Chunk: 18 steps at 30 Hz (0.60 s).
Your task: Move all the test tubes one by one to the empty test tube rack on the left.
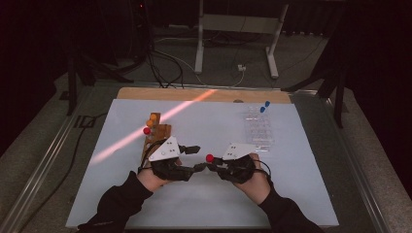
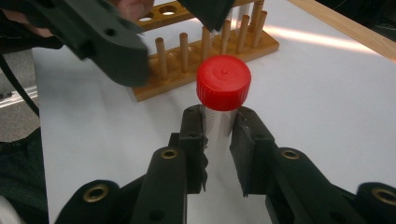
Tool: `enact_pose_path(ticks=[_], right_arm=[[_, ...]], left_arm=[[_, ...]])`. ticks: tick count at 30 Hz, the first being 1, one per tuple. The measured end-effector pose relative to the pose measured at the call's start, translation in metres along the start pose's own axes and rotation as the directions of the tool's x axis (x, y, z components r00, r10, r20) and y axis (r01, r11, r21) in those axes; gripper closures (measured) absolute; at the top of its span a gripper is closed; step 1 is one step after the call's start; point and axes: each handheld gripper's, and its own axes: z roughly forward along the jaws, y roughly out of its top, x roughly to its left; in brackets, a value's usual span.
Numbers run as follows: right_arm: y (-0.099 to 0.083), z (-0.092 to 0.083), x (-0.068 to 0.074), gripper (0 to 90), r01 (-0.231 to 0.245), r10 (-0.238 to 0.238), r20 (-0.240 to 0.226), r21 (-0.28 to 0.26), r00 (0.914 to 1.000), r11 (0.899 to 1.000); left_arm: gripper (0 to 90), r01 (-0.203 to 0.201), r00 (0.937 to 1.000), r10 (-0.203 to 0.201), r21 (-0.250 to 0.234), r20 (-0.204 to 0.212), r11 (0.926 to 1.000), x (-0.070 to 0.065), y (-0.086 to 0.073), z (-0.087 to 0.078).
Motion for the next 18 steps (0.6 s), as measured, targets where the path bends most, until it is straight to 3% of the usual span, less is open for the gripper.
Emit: enact_pose_path(ticks=[11,18], right_arm=[[0.001,-0.001,0.000,74.8,-0.001,0.001,-0.001,-0.005,1.0000,1.000],[0.001,-0.001,0.000,74.8,-0.001,0.001,0.000,-0.008,1.0000,1.000]], left_arm=[[63.5,-0.017,0.9998,0.017,0.013,0.005,0.9998,-0.002,0.004,0.015],[69.6,-0.029,0.9996,0.029,0.020,0.007,0.9994,-0.003,0.004,0.020]])
